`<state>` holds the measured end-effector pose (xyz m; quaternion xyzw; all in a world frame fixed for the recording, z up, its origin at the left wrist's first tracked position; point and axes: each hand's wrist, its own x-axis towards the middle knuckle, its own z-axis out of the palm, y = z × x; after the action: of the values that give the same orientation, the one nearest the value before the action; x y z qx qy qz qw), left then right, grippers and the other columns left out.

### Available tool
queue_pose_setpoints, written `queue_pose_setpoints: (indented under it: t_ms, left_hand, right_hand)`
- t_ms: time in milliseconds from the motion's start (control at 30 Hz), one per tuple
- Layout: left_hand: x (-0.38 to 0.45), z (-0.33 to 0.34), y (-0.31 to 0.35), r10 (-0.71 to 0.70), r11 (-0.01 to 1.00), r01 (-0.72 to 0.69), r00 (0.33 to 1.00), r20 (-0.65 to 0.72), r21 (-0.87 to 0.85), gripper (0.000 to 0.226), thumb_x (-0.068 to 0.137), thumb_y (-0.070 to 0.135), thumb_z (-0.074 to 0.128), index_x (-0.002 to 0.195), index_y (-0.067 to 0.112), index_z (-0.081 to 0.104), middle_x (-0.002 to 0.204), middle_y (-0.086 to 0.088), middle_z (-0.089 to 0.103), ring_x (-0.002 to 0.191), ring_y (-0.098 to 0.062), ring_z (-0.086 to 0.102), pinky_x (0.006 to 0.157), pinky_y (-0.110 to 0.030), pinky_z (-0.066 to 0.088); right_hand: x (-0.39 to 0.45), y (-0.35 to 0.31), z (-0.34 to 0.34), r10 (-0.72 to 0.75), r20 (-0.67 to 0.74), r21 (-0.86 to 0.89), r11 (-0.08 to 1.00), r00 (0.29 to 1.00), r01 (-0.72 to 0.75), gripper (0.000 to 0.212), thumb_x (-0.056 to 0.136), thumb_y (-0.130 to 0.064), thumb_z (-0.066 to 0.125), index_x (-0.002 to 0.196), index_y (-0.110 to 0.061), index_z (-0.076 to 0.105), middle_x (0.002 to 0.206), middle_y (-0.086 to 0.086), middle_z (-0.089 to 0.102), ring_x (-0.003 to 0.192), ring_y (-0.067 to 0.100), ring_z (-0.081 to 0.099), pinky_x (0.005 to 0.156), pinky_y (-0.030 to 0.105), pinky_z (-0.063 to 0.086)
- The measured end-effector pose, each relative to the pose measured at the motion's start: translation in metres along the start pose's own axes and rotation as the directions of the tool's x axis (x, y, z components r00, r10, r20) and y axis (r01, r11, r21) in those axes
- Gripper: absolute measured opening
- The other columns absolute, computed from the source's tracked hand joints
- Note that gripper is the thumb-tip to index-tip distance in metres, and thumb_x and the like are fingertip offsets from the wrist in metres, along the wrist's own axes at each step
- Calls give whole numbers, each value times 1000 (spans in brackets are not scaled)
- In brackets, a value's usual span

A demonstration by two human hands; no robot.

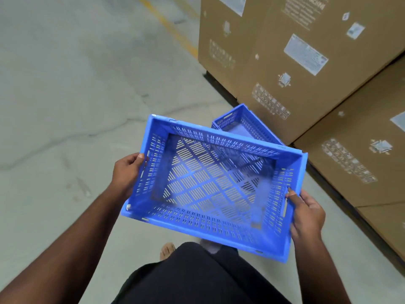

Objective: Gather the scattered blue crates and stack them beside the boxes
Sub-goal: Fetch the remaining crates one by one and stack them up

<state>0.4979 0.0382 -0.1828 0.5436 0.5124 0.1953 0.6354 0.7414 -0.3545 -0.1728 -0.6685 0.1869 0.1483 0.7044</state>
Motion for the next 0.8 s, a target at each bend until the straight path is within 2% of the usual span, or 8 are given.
queue_pose_setpoints:
  t_ms: [133,267,367,467,567,667,800]
  left_hand:
    - [83,31,45,-10,1000,10,1000,13,11,23,95,32,67,96,12,78,88,-10,72,79,-22,63,90,-57,55]
    - [160,71,81,45,997,-45,999,-2,64,21,92,38,68,93,20,80,89,-7,76,81,-22,66,90,-60,55]
    - [208,102,107,90,991,-90,996,12,102,20,90,42,67,89,27,80,93,-6,78,86,-23,69,92,-58,56]
    - [244,139,137,86,990,-90,996,37,110,19,94,35,66,87,24,79,89,-4,77,82,-20,67,91,-54,55]
    - [275,187,170,67,992,-79,991,113,101,19,98,28,63,90,16,77,82,-4,73,77,-19,64,87,-50,56]
    - [315,250,199,46,990,-75,970,237,115,17,100,20,61,93,14,75,74,4,74,69,-14,65,80,-42,55]
    - [373,336,224,-29,986,-47,895,445,157,20,99,11,56,100,14,75,89,-5,76,82,-26,68,87,-51,56]
  right_hand:
    - [47,-11,57,-18,-62,59,998,998,21,32,85,-7,76,118,-8,73,99,3,78,71,13,72,68,33,62]
    - [109,-26,110,-16,-90,116,993,996,26,23,86,-5,75,109,-11,74,92,0,78,67,9,72,61,25,59]
    - [152,-40,141,-14,-109,122,992,994,28,32,86,-6,76,119,-7,73,100,12,77,68,10,72,62,26,59]
    - [186,-62,162,-34,-168,147,987,985,60,40,85,-8,77,125,-7,70,107,13,76,74,13,73,67,29,60]
    - [205,-84,169,-60,-219,176,979,974,100,39,86,-8,76,125,-6,70,110,14,75,78,15,72,71,30,61]
    - [232,-97,170,-77,-299,180,974,951,136,35,86,-8,75,121,-6,72,107,14,74,78,17,70,71,29,60]
    - [273,-106,170,-85,-422,150,975,903,162,31,82,-13,76,114,-12,77,97,11,72,82,20,62,73,30,55]
